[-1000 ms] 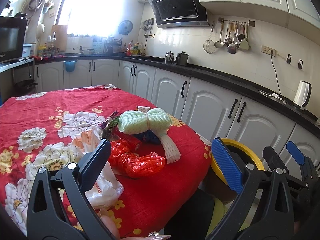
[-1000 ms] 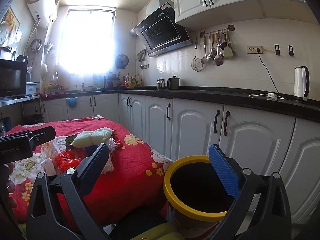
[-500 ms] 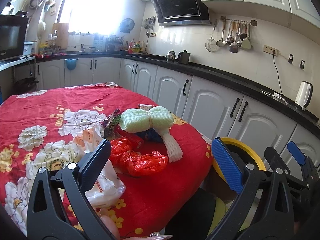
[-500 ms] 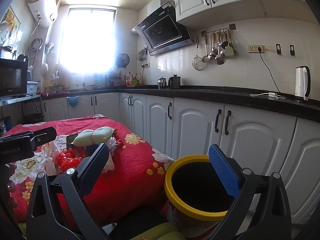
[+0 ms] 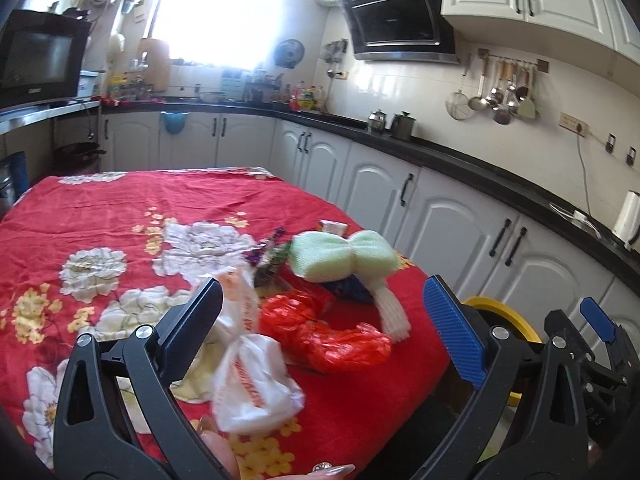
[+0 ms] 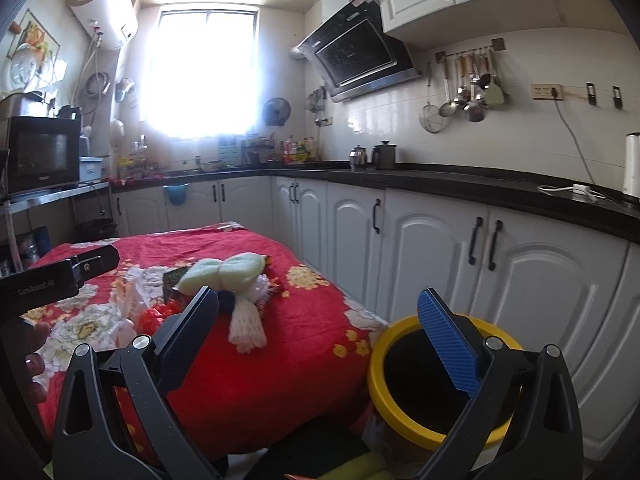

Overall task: Collect trash
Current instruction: 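Grasp the green mesh sleeve with the right gripper while the left grasps the white bag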

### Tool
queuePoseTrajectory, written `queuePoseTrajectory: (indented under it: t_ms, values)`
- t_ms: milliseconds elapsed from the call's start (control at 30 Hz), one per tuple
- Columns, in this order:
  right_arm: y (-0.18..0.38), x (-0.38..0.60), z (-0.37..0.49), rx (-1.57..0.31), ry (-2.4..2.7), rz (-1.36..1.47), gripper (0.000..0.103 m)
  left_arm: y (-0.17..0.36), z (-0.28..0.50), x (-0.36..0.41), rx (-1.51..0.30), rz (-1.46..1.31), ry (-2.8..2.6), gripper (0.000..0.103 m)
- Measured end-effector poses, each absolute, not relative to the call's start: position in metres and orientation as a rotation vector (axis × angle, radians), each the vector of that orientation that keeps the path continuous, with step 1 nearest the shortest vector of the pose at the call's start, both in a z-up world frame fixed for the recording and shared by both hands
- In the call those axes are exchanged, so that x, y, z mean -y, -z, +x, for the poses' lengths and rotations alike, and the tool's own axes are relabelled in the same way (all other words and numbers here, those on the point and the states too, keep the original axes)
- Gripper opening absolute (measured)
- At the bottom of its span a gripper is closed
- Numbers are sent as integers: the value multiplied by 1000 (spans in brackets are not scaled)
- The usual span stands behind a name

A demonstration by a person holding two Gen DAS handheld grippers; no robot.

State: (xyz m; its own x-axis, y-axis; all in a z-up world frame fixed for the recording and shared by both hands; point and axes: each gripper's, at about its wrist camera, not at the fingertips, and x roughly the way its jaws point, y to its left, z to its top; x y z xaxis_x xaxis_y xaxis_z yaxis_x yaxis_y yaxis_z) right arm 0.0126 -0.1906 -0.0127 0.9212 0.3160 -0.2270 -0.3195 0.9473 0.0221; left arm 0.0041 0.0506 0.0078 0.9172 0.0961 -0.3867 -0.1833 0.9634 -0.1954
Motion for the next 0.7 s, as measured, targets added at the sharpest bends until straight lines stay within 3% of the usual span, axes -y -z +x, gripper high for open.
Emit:
queuePoseTrajectory:
  t_ms: [400, 700]
  values:
    - [-10, 137, 52, -294, -486, -41, 97, -13, 10, -108, -377, -307, -294, 92]
    - [-13, 98, 115, -416, -530, -40, 97, 8, 23, -153, -471, -408, -354, 92]
